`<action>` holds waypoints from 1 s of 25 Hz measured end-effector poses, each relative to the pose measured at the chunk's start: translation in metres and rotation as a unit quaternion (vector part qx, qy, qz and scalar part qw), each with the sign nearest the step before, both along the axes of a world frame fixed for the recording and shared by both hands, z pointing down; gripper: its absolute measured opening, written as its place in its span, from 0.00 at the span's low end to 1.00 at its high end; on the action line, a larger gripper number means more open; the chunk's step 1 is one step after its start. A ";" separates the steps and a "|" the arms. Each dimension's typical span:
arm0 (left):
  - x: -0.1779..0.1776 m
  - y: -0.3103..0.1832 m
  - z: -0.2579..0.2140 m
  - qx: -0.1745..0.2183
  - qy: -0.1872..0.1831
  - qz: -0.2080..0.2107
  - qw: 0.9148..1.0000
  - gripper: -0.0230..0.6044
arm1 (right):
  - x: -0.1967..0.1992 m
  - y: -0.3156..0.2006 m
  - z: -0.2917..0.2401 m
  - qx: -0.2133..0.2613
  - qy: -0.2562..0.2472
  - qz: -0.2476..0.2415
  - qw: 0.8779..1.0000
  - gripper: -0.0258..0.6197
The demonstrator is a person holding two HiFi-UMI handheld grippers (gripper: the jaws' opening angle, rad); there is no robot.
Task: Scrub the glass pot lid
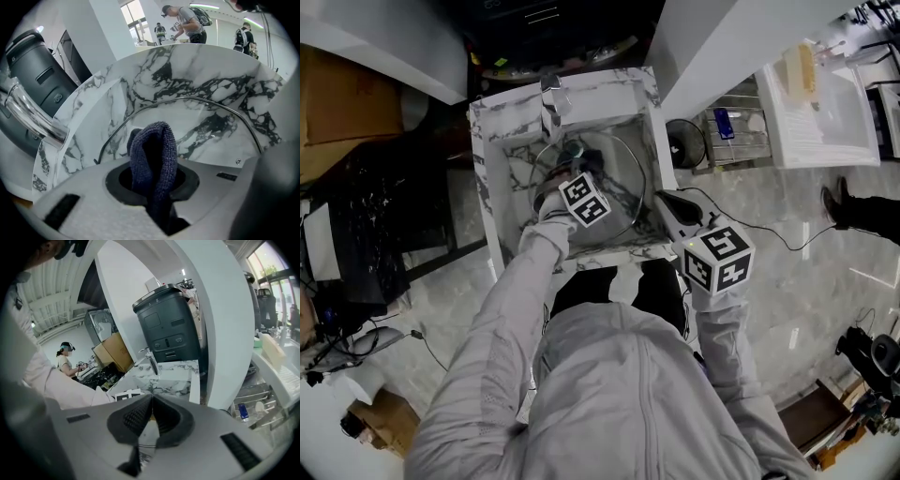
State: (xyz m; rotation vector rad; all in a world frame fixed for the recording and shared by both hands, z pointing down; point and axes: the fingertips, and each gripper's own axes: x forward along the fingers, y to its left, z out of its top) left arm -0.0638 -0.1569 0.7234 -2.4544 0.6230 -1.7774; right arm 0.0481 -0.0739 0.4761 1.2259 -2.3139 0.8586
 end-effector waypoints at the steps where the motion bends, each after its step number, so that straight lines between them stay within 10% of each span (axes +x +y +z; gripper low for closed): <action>1: 0.004 0.005 0.000 -0.003 0.001 0.009 1.000 0.16 | 0.001 0.002 0.000 0.001 0.001 0.001 1.000 0.09; 7: 0.036 0.053 0.007 -0.049 0.015 0.075 0.996 0.16 | 0.008 0.010 -0.004 0.005 0.004 0.007 1.000 0.09; 25: 0.069 0.126 -0.007 -0.196 0.100 0.100 0.970 0.16 | 0.012 0.033 -0.010 0.020 0.005 0.016 1.000 0.09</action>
